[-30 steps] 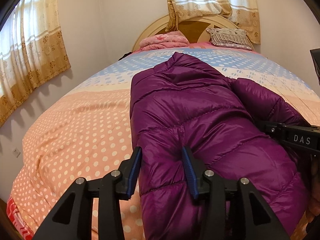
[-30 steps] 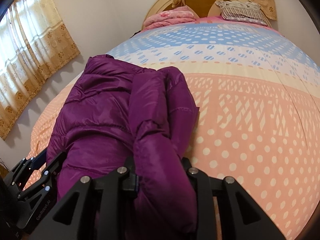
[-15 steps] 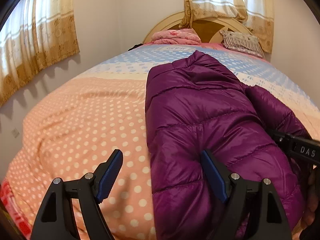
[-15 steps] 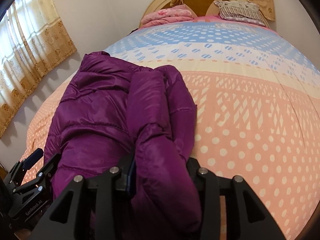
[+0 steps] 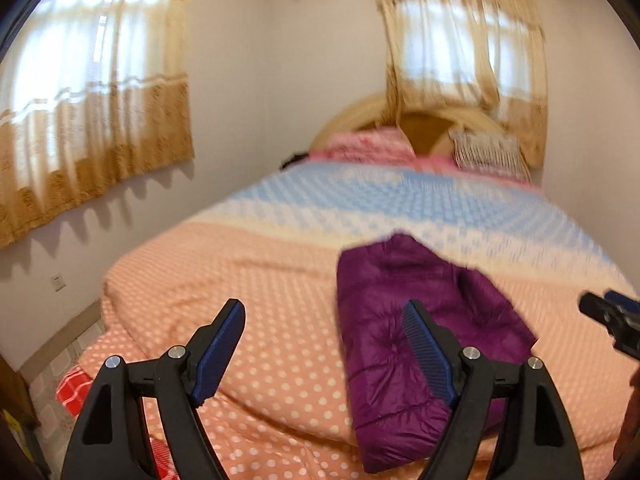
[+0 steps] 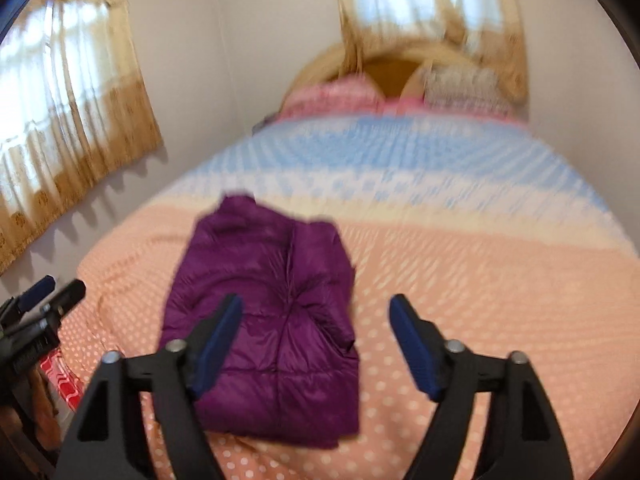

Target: Fold large clothes

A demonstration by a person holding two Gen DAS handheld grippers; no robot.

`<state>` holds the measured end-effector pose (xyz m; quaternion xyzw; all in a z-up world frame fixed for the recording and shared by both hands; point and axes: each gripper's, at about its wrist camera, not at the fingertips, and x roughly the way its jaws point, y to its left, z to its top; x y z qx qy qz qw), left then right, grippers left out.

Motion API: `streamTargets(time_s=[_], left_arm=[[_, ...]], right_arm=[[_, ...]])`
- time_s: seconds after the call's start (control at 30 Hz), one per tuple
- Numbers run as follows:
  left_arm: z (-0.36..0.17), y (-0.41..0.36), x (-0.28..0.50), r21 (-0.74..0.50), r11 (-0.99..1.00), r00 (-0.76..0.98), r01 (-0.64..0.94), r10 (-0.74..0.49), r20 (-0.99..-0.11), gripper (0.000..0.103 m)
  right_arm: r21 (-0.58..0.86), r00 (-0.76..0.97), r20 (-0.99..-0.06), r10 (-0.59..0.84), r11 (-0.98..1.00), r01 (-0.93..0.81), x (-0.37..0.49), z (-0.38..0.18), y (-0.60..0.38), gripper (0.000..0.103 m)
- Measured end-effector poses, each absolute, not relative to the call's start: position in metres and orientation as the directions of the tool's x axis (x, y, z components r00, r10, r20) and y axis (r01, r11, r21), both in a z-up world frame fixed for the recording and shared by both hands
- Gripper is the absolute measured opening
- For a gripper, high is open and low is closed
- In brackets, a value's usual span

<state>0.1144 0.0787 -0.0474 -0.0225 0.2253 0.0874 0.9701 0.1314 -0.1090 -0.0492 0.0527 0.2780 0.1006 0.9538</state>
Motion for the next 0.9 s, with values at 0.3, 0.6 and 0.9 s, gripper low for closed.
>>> streamTargets(time_s=[0.3,0.6,0.9], left_arm=[[-0.013,0.079,0.071,-0.054,0.979,0.925,-0.197,0.167,-0.341,0.085],[-0.018,0.083,0.076,-0.057,0.975,0.916,-0.212,0.179,-0.359,0.085],[-0.024,0.081,0.078,-0.050,0.977,0.914,-0.206,0.175,-0.365,0.085]], right_arm=[[0.165,0.881,-0.434,0.186,0.978,-0.125,0.088,-0.011,-0.120,0.080],[0.168,0.878,-0.432,0.204,0.975,-0.144,0.083,-0.012,-0.117,0.080],[0.190,0.873,-0.437,0.217,0.971,-0.146,0.080,-0.016,-0.119,0.080]])
